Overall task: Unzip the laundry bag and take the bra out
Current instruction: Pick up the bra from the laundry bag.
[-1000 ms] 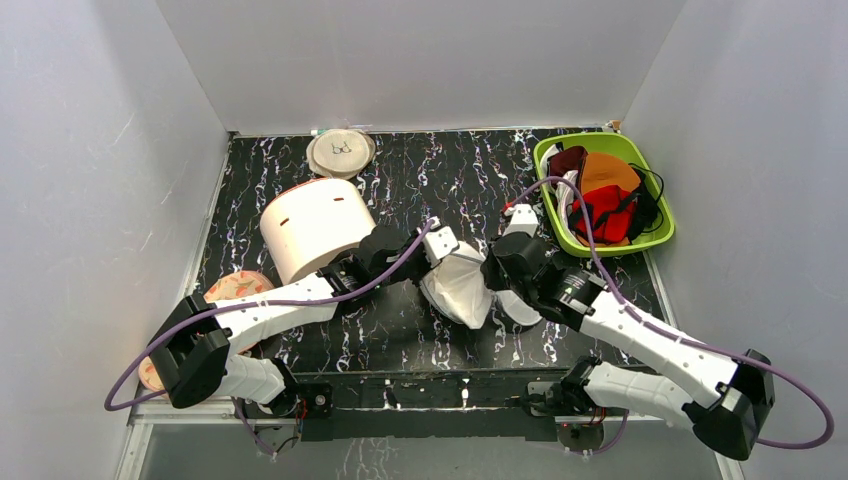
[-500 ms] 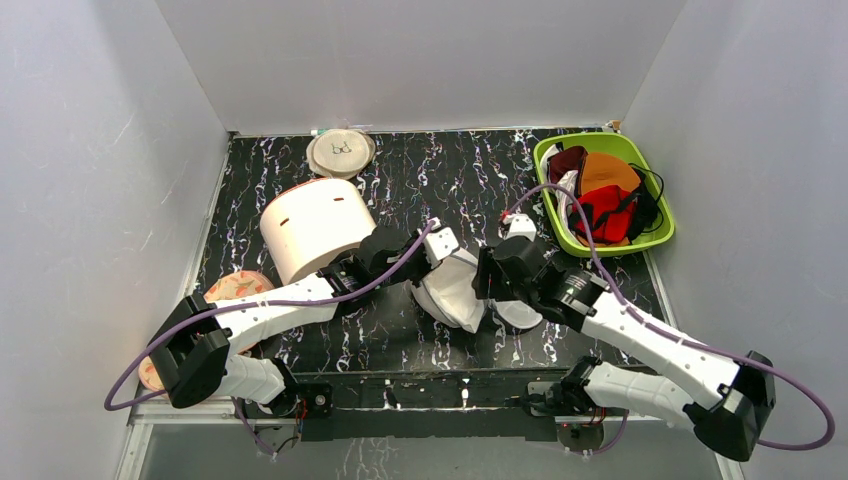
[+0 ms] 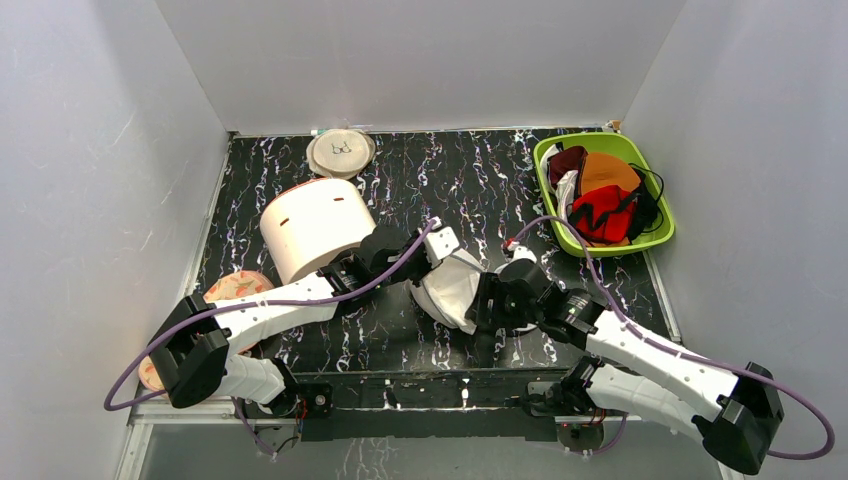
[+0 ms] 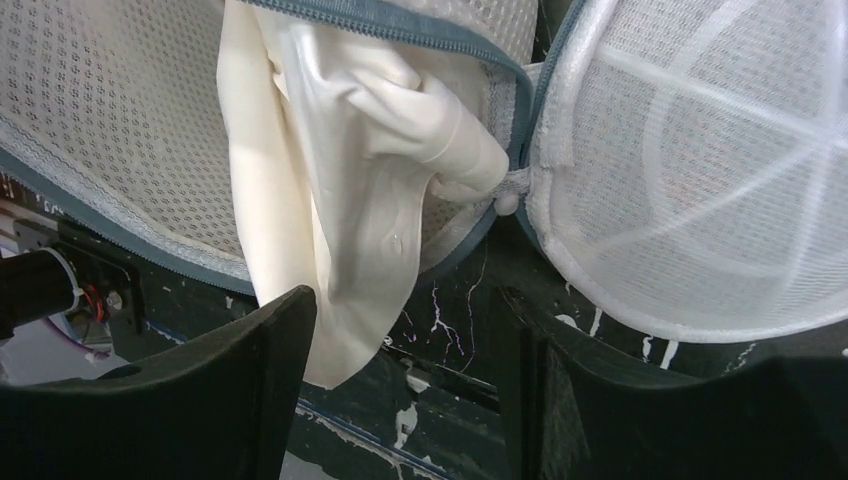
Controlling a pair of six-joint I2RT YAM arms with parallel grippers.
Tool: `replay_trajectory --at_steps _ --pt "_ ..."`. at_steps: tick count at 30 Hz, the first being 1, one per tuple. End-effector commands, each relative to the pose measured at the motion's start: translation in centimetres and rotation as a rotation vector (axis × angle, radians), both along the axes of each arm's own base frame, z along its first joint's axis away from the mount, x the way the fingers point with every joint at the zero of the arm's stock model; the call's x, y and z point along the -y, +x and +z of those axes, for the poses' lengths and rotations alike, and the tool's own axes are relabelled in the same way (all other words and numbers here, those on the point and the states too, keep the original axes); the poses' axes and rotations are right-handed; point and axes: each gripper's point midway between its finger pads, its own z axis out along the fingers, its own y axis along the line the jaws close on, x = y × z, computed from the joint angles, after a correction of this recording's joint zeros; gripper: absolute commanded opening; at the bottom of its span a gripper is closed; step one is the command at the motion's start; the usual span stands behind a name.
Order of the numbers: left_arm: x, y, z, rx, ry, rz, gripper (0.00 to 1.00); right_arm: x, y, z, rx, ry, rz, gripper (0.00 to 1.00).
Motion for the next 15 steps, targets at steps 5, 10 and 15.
replay_trajectory --at_steps 5,10,15 --pt "0.9 0.0 3.0 0.047 -0.058 -0.013 0.0 -3.3 1.7 2.8 0.067 0.222 -0.034 0.57" --pt "0.9 -0.1 3.0 0.048 -0.056 -0.014 0.0 -3.7 2.0 2.6 0.066 0.273 -0.066 0.51" --pt "0.9 -0.1 3.1 0.053 -0.056 -0.013 0.0 -3.7 1.7 1.6 0.04 0.298 -0.093 0.47"
